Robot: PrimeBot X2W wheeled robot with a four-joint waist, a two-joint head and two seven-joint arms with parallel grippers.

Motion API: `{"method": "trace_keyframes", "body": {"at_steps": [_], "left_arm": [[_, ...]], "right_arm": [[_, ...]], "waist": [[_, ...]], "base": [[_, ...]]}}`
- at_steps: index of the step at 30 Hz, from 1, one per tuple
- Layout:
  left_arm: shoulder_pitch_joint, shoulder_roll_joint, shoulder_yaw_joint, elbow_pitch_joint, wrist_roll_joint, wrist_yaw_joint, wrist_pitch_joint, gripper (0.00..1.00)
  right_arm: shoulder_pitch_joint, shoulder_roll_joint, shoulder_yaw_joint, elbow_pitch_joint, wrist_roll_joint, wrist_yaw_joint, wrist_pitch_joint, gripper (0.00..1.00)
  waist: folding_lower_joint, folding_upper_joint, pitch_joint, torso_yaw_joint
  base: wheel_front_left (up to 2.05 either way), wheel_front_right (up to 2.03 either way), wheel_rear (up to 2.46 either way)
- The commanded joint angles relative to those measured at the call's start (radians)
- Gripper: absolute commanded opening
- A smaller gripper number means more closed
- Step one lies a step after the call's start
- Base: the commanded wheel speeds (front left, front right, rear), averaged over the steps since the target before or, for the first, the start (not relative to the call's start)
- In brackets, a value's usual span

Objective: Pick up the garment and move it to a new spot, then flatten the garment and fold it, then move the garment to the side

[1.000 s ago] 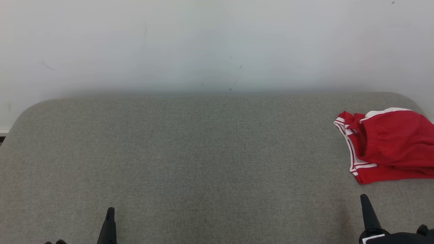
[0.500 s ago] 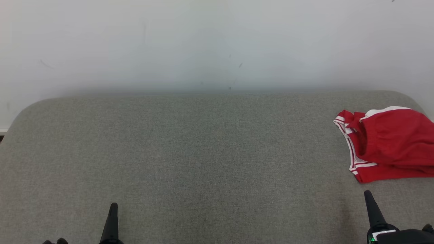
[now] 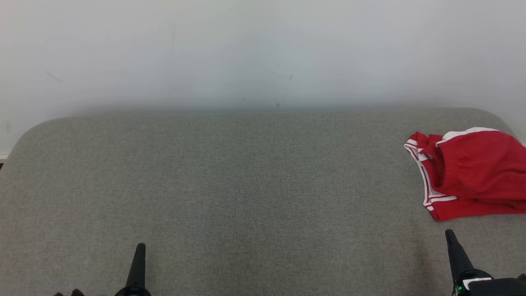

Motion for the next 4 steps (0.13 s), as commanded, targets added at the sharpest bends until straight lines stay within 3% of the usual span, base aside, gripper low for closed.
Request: {"method": "trace_keyframes", "body": {"at_steps": [1, 4], "left_arm": [[-0.023, -0.001, 0.005, -0.008, -0.018, -0.004, 0.006, 0.0], [-0.022, -0.003, 0.006, -0.008, -0.044, -0.007, 0.009, 0.0]], "right_arm": [[-0.018, -0.006, -0.006, -0.012, 0.017, 0.001, 0.006, 0.0], [-0.019, -0.005, -0.011, -0.012, 0.044, 0.001, 0.015, 0.0]], "waist": [[0.0, -0.0001, 0.0, 0.0], [0.0, -0.0001, 0.002, -0.001]], "base": [[0.0, 0.0, 0.0], [0.0, 0.0, 0.0]]}}
